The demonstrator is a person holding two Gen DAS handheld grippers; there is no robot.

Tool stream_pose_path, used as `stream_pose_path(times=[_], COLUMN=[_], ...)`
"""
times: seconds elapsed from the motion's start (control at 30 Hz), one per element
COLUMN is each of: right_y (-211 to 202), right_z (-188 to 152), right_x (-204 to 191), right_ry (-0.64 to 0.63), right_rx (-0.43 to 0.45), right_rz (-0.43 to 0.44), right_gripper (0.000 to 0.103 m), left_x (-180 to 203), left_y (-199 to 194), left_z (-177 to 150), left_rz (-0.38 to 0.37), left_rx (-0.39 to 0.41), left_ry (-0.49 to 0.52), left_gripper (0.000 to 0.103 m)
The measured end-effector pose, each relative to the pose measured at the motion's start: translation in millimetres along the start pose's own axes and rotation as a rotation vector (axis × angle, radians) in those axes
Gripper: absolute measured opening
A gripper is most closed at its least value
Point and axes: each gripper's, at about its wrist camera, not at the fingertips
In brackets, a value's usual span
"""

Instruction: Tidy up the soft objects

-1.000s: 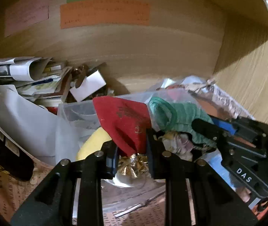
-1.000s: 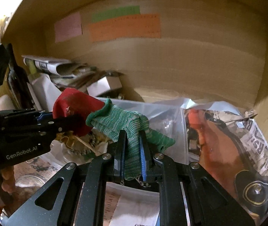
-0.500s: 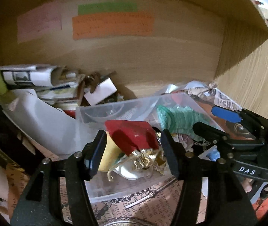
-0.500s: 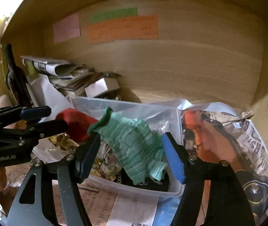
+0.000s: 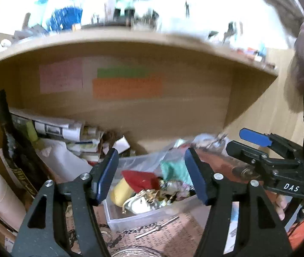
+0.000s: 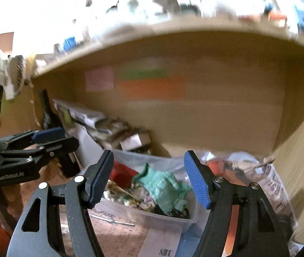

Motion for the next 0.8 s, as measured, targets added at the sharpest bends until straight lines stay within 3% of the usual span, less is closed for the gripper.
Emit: stream_pose_path(times=[0.1,0.3,0.37,0.6,0.8], right_y=[-19.1,-43.2,-46.7,-54.7,-60.2], right_z=[7.2,12.0,11.9,8.6,5.0], right_x=[-5.6,-15.5,-17.7,-22.1,-23.3], right_ry=[-0.011,-0.024,-0.022,-0.014,-0.012], right_rx=[0.051,0.116,0.125,0.123,0.132], right_rz=[0.007,0.013,0.014,0.011,-0.006], right_gripper=[0.068,0.073,0.079,0.085,0.096], left_x=[2.8,8.4,9.7,14.6,15.5], left_y=[-17.8,-46.8,-53.4,-67.3,-70.0], left_z=[3.2,4.2,3.3,-2.9,-6.9], left_rz=[-0.002,-0.004,-0.001,0.000,0.018], left_rx=[0.051,0.129,0.148,0.166,0.173], left_ry=[0.005,0.012,0.014,0.008,0.003], left_gripper=[0.066,0.078,0.086,0.094,0.099])
Point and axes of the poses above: each gripper's, at about its wrist camera, not at the fingertips, and y roughly the way its jaws point, x to its right, z to its top, and after that the axes turned 4 degrees about -y, right-handed
